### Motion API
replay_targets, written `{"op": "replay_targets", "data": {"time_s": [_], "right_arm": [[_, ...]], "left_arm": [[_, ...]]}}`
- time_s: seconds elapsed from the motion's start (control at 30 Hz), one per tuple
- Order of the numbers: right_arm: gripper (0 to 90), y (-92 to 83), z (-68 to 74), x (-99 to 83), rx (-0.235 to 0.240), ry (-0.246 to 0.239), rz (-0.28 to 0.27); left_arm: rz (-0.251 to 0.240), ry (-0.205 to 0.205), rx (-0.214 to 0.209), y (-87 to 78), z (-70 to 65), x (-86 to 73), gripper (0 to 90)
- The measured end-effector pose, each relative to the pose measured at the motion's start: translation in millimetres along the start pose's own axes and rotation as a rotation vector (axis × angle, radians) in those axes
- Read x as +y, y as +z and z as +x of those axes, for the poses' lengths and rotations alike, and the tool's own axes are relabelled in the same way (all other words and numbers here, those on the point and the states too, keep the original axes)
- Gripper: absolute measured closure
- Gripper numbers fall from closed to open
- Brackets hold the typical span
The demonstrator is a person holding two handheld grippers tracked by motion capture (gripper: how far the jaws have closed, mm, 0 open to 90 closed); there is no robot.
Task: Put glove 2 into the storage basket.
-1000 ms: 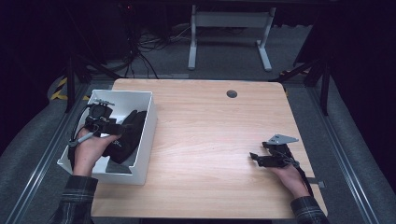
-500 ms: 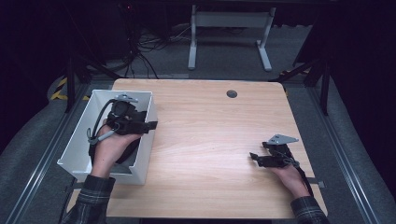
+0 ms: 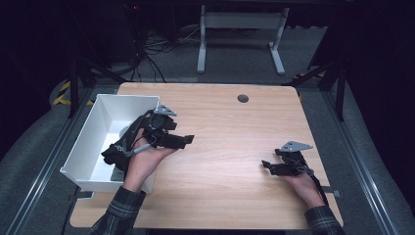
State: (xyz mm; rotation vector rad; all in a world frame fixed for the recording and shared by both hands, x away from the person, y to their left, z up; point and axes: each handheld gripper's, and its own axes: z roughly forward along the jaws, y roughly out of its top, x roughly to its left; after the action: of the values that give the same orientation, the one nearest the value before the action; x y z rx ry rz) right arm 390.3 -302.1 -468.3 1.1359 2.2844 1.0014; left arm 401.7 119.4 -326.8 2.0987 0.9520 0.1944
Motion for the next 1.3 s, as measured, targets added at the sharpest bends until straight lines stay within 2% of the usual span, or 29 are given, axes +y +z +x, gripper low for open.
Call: {"op": "replay_targets", "data": {"time_s": [0.1, 0.4, 0.63, 1.17, 1.3], "right_arm": [[25.3, 0.0, 0.0, 0.0, 0.001, 0.000, 0.000], [25.2, 0.1, 0.3, -0.1, 0.001, -0.001, -0.002], [25.2, 0.1, 0.3, -0.1, 0.004, -0.002, -0.001], [25.2, 0.1, 0.3, -0.1, 0.004, -0.003, -0.002], [25.2, 0.1, 0.4, -0.1, 0.005, -0.003, -0.001]], "left_arm": [[0.013, 0.022, -0.011, 9.5, -7.7, -1.8, 22.2], [0.054, 0.054, -0.047, 46.3, -26.6, -17.3, 22.0], [0.084, 0.085, -0.046, 71.0, -34.4, -33.3, 21.0], [0.112, 0.112, -0.021, 109.2, -30.1, -70.6, 16.3], [0.131, 0.144, -0.001, 116.8, -29.6, -77.1, 14.2]]}}
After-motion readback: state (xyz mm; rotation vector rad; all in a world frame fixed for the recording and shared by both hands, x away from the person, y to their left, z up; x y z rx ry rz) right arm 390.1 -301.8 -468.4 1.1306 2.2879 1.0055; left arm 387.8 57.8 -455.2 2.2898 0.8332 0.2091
